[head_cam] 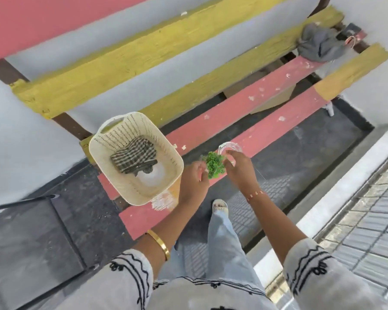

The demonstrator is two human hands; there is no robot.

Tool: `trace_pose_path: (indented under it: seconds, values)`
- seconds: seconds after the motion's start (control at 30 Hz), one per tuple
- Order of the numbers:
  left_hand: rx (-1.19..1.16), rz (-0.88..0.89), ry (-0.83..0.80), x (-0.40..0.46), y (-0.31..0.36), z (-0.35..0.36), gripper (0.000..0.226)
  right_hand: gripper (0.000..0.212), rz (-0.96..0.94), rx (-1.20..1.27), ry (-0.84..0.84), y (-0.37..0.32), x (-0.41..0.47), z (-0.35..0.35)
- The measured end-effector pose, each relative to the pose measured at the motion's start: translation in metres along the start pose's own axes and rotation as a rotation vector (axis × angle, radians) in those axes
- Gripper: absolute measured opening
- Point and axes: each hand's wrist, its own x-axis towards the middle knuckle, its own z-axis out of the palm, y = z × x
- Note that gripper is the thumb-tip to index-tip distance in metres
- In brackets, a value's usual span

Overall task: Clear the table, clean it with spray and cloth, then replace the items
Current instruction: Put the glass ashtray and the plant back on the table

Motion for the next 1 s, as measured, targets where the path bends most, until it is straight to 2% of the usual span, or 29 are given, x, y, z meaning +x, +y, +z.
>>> trace_pose_path:
  seconds: [0.13,0.37,0.5,0.63,0.73,0.83,1.0]
  values:
    - [0.019,-0.108,0.068,0.016,-0.001,0.036,0.028,0.036,-0.037,0.002,-0.097,0.029,0.041,-0.006]
    - [0.075,-0.27,0.087,0.052,-0.026,0.087,0.055,0.039,0.022,-0.051,-0.234,0.084,0.116,0.002]
    - [0.096,-0.356,0.014,0.066,-0.046,0.104,0.084,0.05,0.064,-0.171,-0.24,0.111,0.144,0.023]
    - [0.168,-0.329,-0.014,0.081,-0.053,0.116,0.093,0.055,0.121,-0.273,-0.215,0.128,0.159,0.041]
    - [0.16,-0.339,0.0,0.09,-0.058,0.122,0.091,0.053,0.167,-0.252,-0.235,0.132,0.168,0.051]
    - [0.155,-0.331,0.023,0.096,-0.062,0.126,0.075,0.046,0.183,-0.231,-0.218,0.135,0.174,0.054]
    - [0.158,-0.362,0.083,0.097,-0.065,0.125,0.049,0.047,0.191,-0.178,-0.226,0.136,0.173,0.051]
